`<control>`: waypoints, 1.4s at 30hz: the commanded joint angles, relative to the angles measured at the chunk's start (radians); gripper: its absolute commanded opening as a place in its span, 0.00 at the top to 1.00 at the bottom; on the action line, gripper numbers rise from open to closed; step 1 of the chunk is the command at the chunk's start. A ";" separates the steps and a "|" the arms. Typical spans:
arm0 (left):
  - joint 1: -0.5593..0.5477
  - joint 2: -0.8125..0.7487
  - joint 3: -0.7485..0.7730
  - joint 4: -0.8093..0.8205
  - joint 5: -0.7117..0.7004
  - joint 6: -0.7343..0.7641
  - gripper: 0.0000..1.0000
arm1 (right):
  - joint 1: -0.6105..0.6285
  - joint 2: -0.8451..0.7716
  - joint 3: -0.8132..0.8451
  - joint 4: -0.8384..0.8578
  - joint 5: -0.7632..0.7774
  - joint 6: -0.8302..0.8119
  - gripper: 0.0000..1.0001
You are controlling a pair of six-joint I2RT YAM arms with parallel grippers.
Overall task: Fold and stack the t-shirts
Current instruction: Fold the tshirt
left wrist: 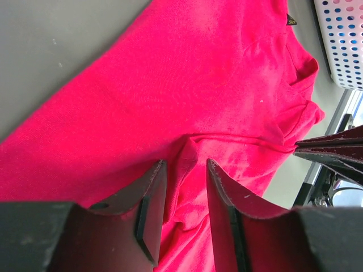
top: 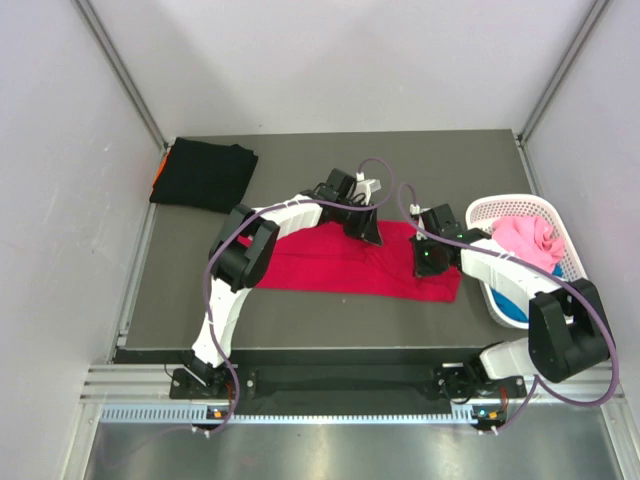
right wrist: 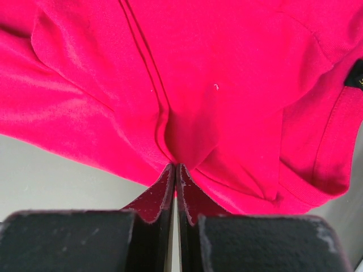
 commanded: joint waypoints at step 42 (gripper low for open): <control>-0.007 -0.176 -0.217 0.156 -0.244 -0.202 1.00 | -0.055 0.045 -0.015 0.038 0.016 0.023 0.99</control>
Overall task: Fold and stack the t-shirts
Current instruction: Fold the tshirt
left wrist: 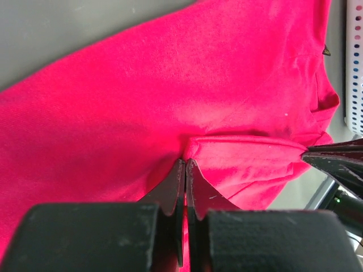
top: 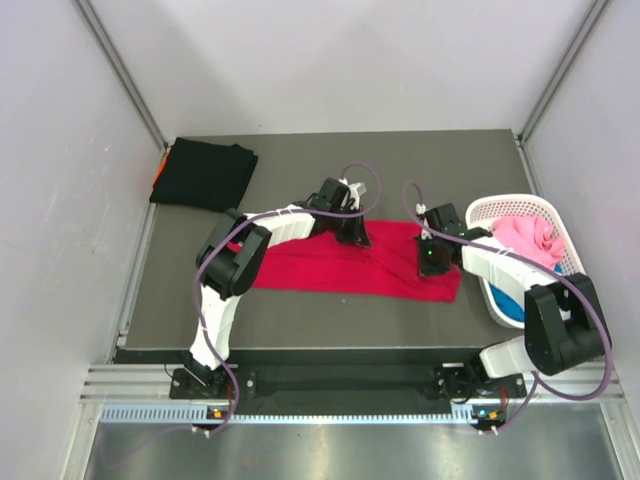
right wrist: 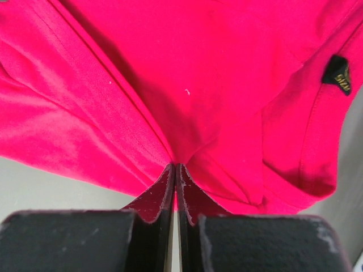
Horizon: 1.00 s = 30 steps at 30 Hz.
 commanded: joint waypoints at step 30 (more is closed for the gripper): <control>0.128 -0.229 0.007 -0.313 -0.202 -0.013 0.72 | -0.002 -0.048 -0.073 0.120 -0.017 0.192 0.82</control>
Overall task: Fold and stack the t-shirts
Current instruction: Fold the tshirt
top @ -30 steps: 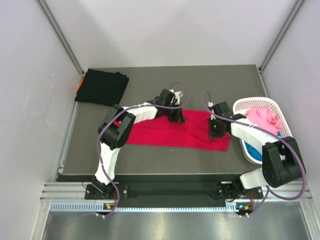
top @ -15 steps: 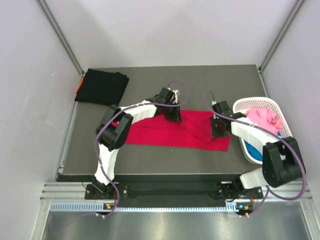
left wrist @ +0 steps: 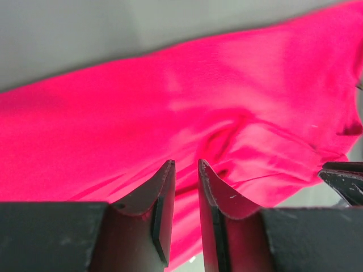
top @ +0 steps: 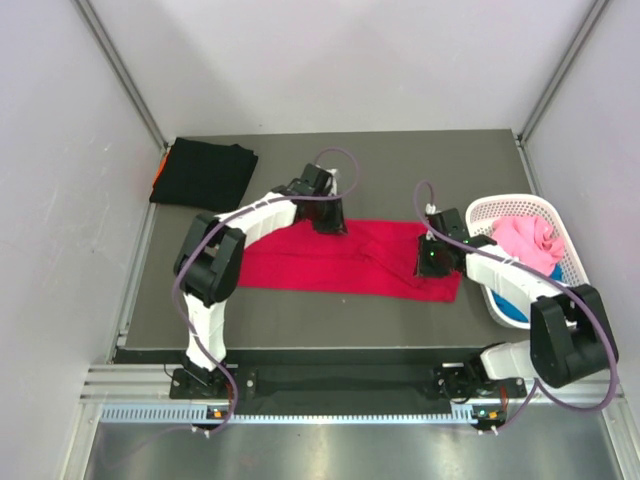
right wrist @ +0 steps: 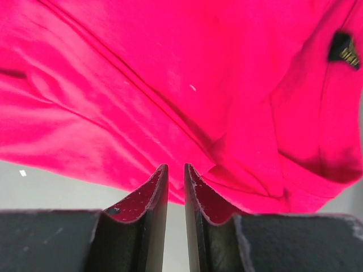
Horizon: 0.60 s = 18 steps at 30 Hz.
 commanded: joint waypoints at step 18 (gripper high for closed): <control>0.683 -0.353 -0.309 -0.176 -0.136 0.091 0.62 | -0.003 -0.096 0.086 0.004 0.024 0.035 0.72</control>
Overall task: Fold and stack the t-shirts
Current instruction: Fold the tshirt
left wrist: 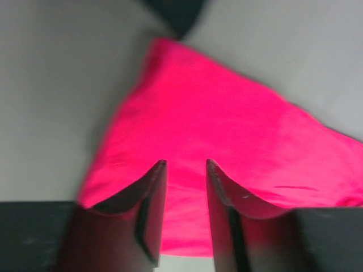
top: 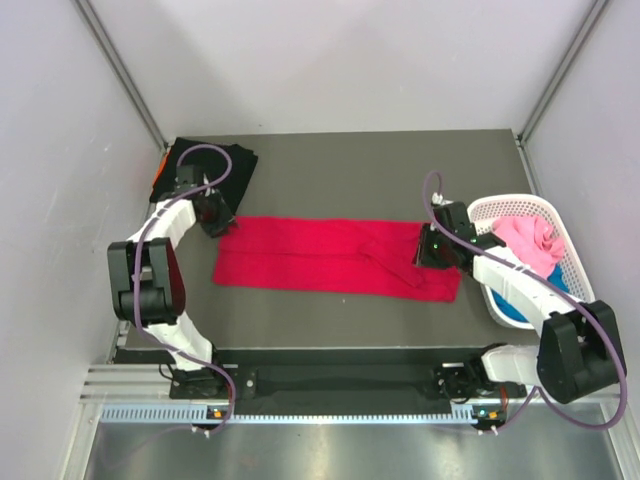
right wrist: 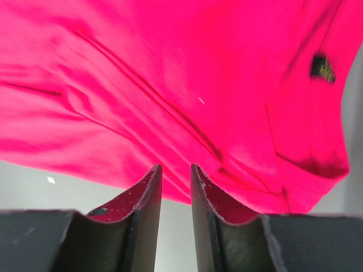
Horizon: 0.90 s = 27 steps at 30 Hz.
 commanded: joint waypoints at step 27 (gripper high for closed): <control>0.168 0.090 -0.122 -0.009 0.012 0.098 0.76 | -0.007 -0.082 0.034 0.050 -0.074 -0.029 0.70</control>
